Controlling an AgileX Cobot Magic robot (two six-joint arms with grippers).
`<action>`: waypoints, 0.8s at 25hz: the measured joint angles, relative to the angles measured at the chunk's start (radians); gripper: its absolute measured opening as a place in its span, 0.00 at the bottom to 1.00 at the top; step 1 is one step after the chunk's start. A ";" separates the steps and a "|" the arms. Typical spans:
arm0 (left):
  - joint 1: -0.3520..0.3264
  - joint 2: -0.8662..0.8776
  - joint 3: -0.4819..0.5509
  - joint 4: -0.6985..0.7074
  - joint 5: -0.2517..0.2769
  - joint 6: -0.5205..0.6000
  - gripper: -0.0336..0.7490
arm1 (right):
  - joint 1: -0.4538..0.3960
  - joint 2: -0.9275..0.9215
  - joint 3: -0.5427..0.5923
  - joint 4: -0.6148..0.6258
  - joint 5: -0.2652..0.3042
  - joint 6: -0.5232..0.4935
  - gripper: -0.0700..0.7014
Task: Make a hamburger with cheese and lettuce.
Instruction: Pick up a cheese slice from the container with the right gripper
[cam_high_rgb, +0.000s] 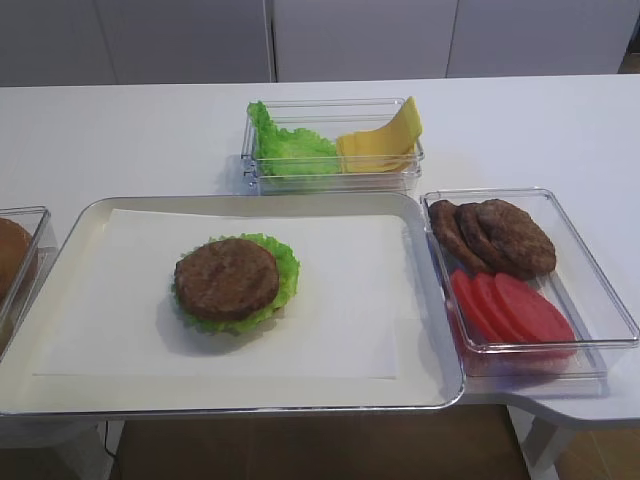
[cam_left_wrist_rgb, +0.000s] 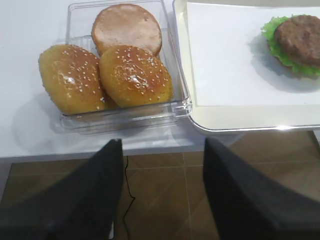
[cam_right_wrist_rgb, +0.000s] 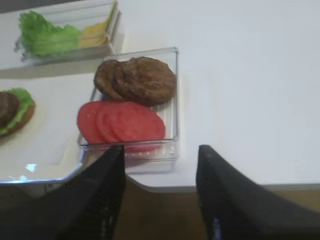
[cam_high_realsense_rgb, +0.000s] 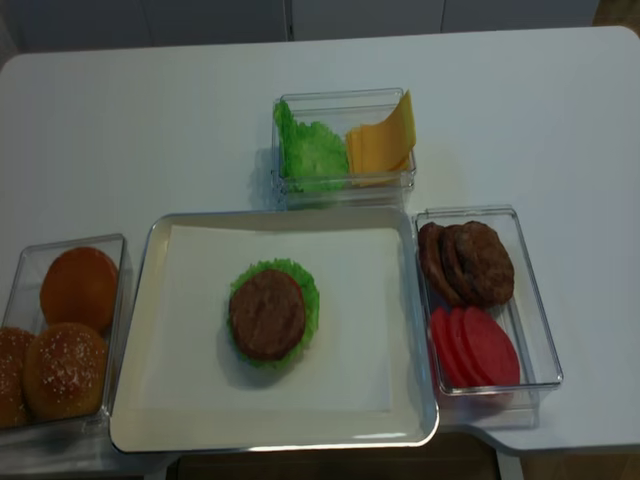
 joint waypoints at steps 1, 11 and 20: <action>0.000 0.000 0.000 0.000 0.000 0.000 0.53 | 0.000 0.026 -0.006 0.020 -0.028 0.007 0.54; 0.000 0.000 0.000 0.000 0.000 0.000 0.53 | 0.000 0.413 -0.134 0.114 -0.207 -0.044 0.53; 0.000 0.000 0.000 0.000 0.000 0.000 0.53 | 0.000 0.819 -0.266 0.182 -0.269 -0.094 0.53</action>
